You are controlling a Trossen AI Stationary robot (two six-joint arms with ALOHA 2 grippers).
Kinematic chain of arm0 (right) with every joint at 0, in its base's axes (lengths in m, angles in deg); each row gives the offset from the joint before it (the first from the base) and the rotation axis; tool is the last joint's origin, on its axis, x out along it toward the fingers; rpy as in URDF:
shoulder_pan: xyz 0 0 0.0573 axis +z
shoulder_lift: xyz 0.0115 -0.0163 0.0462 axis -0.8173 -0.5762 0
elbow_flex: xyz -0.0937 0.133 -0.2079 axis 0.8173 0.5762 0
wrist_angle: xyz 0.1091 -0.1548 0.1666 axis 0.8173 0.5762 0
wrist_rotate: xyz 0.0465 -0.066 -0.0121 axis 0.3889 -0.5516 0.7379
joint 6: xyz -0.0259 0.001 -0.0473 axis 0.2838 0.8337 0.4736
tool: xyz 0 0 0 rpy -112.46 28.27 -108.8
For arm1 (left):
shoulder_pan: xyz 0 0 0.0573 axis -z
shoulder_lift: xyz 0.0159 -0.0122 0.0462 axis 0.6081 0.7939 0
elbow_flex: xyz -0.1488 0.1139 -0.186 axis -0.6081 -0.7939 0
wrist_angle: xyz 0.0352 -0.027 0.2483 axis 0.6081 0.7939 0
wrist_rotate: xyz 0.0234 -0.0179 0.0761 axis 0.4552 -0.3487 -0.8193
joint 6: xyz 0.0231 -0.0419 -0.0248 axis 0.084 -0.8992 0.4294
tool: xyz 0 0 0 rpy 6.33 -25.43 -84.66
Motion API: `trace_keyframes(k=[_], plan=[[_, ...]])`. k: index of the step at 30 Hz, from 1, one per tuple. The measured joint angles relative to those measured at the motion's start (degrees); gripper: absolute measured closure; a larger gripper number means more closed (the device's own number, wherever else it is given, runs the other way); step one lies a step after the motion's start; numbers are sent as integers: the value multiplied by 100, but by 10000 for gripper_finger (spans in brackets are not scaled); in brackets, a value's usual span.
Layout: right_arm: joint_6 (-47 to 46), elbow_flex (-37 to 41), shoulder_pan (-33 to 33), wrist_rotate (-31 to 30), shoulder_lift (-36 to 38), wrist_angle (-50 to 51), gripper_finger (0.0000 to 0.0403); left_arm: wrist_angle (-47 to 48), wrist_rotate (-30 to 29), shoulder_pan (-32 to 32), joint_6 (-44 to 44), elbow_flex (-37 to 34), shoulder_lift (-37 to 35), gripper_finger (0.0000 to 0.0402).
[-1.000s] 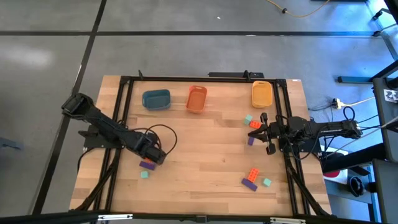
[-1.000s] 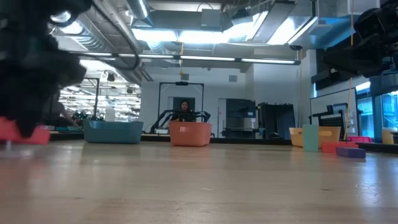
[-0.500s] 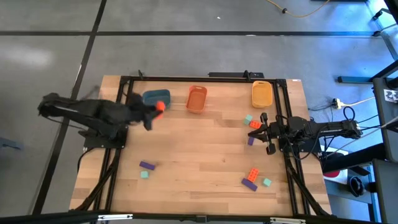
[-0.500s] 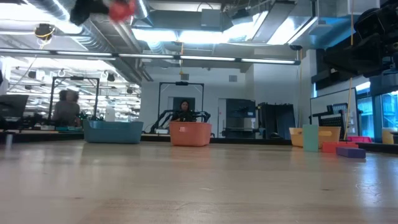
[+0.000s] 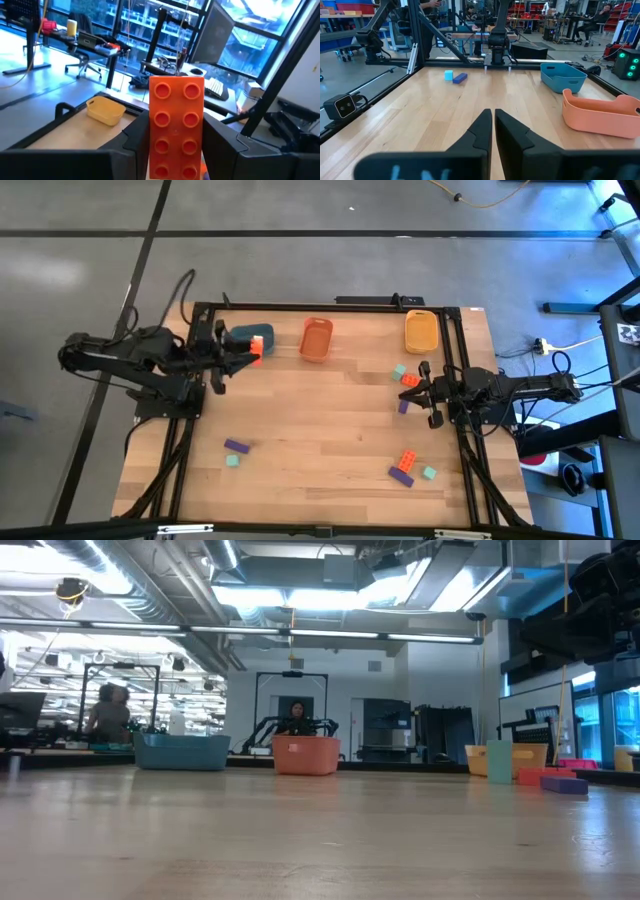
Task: Sort & place blocks by color
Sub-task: Put the bottom left orange gamepiece into the blue bin
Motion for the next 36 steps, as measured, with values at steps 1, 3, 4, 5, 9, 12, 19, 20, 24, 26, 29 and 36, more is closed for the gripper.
trace_keyframes(k=[1, 3, 4, 5, 9, 12, 19, 20, 24, 26, 29, 36], plan=[[0, 0, 0, 0, 0, 0, 377, -51, 12, 1, 2, 0, 29, 272], [0, 0, 0, 0, 0, 1, 377, -128, 15, 1, 16, 0, 43, 272], [0, 0, 0, 0, -2, -1, 377, -134, 13, -1, 38, 0, 41, 272], [0, 2, 0, 0, -2, -1, 377, -162, 13, -1, 67, 0, 41, 272], [0, 0, 0, 0, 0, -1, 377, -220, 13, 0, 147, 0, 21, 272], [0, 0, 0, 0, -1, -1, 377, -222, -53, 1, 151, 0, 21, 272], [0, 0, 0, 0, 0, -1, 377, -1141, -74, 1, 193, -606, -176, 272], [0, 0, 0, 0, -2, -1, 377, -1295, -77, 1, 182, -708, -240, 272], [0, 1, 0, 0, 0, -1, 377, -1639, 23, 0, 189, -963, -478, 272], [0, 0, 0, 0, -1, -1, 377, -1607, 21, 1, 122, -1032, -609, 272], [0, 0, 0, 0, -1, -1, 377, -1622, 46, -1, 176, -1038, -725, 272], [0, 0, 0, 0, 0, -1, 377, -1365, -700, -6, 149, -1038, -809, 272]])
